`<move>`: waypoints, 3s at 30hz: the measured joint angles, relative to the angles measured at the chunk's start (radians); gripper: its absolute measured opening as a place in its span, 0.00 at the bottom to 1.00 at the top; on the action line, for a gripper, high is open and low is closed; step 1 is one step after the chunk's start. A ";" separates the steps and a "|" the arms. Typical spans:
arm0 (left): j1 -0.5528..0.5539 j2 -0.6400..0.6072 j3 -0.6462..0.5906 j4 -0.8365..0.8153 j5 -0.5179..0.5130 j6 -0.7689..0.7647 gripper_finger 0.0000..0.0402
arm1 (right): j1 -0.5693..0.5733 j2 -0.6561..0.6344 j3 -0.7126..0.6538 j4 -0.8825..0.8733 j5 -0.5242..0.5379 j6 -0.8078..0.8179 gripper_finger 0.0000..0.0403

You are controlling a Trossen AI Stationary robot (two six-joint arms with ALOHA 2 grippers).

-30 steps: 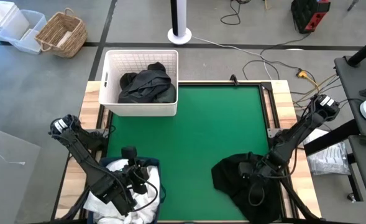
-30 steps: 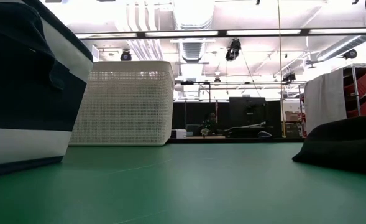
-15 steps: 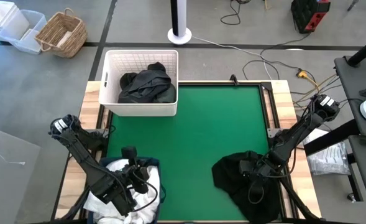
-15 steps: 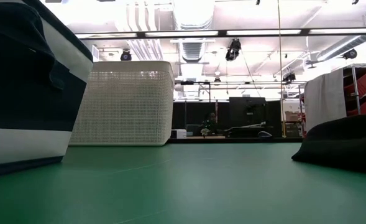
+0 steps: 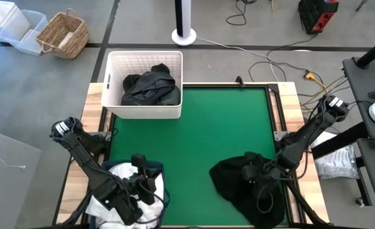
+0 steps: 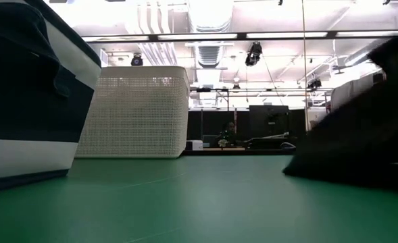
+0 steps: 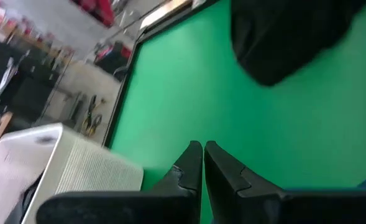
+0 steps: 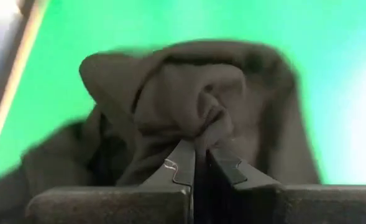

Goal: Sort clothes
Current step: Put the black shirt into the white bin

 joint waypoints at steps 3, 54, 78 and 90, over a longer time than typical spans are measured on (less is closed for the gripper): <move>0.000 0.000 0.003 0.104 0.010 0.134 0.00 | 0.000 -0.034 0.069 0.003 0.103 -0.098 0.02; 0.409 0.056 0.161 0.865 0.571 0.827 0.80 | -0.106 -0.020 0.737 0.578 0.282 -1.231 0.03; 0.502 0.085 0.161 1.009 0.795 0.766 0.55 | -0.171 0.036 0.780 0.806 0.317 -1.342 0.03; 0.490 0.074 0.161 0.963 0.767 0.777 0.02 | -0.171 0.035 0.780 0.787 0.459 -1.389 0.03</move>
